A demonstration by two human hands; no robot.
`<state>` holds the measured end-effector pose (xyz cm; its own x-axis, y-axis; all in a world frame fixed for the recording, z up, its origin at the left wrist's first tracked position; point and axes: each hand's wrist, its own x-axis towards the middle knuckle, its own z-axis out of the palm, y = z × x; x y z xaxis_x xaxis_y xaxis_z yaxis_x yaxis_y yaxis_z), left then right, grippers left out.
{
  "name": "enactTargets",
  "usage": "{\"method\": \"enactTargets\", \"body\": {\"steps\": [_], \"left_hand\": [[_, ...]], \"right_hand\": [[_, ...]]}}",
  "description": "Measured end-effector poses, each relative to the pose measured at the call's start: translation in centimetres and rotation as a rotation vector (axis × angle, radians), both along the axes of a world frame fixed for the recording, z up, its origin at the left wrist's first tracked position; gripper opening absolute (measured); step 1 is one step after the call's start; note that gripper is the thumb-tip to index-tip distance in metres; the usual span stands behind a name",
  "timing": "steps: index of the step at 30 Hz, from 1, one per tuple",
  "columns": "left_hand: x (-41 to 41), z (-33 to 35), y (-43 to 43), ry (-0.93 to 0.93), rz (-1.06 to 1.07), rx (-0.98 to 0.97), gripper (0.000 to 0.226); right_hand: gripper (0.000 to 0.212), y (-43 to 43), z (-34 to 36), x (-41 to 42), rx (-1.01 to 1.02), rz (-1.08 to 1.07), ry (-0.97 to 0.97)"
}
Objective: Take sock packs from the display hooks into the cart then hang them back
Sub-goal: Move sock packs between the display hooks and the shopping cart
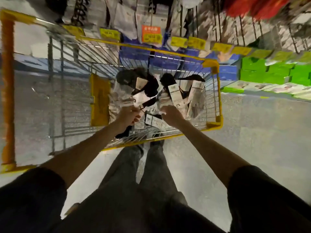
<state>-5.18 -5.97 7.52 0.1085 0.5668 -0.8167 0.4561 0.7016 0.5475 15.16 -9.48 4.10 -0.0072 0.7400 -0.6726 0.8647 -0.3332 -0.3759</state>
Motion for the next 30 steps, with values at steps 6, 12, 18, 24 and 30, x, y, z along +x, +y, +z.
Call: {"method": "enactTargets", "body": {"steps": [6, 12, 18, 24, 30], "left_hand": [[1.2, -9.0, -2.2, 0.021, 0.039, -0.163, 0.021], [2.3, -14.1, -2.7, 0.048, 0.01, -0.204, 0.021], [3.0, -17.2, -2.6, 0.085, 0.017, -0.219, 0.026], [3.1, -20.0, -3.8, 0.049, -0.06, -0.229, 0.013], [3.3, -22.9, -2.5, 0.061, -0.157, -0.23, 0.014]], "right_hand": [[0.032, -0.6, -8.9, 2.2, -0.181, -0.062, 0.01], [0.028, -1.3, -14.7, 1.7, -0.258, -0.097, 0.047], [0.035, -1.7, -17.6, 2.4, -0.27, -0.018, 0.0], [0.057, -1.4, -20.5, 2.2, -0.219, 0.018, -0.043], [0.074, 0.1, -23.3, 1.2, -0.066, 0.21, -0.194]]}}
